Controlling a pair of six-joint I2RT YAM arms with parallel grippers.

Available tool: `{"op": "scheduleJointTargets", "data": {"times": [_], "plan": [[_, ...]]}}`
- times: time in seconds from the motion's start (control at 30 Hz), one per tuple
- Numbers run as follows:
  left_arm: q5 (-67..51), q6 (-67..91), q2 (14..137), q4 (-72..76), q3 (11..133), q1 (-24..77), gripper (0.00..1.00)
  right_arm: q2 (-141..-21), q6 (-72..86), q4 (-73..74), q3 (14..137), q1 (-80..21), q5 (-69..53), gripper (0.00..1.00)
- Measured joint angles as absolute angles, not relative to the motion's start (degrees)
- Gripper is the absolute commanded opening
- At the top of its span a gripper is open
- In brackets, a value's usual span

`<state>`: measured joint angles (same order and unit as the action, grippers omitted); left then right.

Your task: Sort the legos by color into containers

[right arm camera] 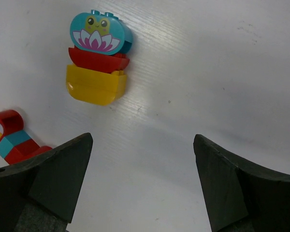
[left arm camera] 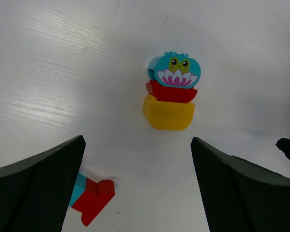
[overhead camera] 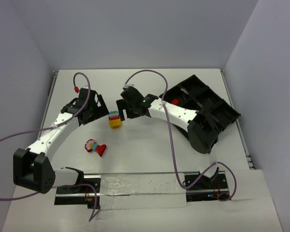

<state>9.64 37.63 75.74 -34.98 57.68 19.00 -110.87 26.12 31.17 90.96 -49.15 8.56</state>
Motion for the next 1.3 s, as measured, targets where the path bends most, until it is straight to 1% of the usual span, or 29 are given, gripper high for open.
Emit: {"op": "scheduleJointTargets", "data": {"times": [0.13,0.3,0.47,0.67,0.93,1.13,1.3], "plan": [[6.32,35.53,79.94,-33.70,58.55,19.03,0.99,-109.11,26.58,30.70,87.84,-48.58,9.22,0.93],[4.40,32.89,85.30,-32.54,61.09,19.26,0.99,-102.06,27.13,32.22,80.18,-45.75,10.65,0.93],[4.85,30.73,92.03,-32.38,64.75,21.06,0.99,-94.51,28.05,32.63,76.03,-42.08,12.68,0.94],[6.91,29.28,98.76,-32.99,68.20,23.32,0.99,-87.82,28.87,32.90,74.11,-38.90,14.72,0.94],[10.01,27.73,107.29,-34.44,76.14,24.09,0.99,-86.39,28.64,33.92,74.11,-37.36,15.96,0.95],[10.17,26.09,111.12,-34.93,79.36,24.72,0.99,-86.39,28.66,34.75,74.11,-37.23,16.19,0.95],[8.83,25.07,112.59,-34.76,80.68,27.17,0.99,-86.20,28.67,35.20,74.08,-37.14,16.53,0.95]]}}
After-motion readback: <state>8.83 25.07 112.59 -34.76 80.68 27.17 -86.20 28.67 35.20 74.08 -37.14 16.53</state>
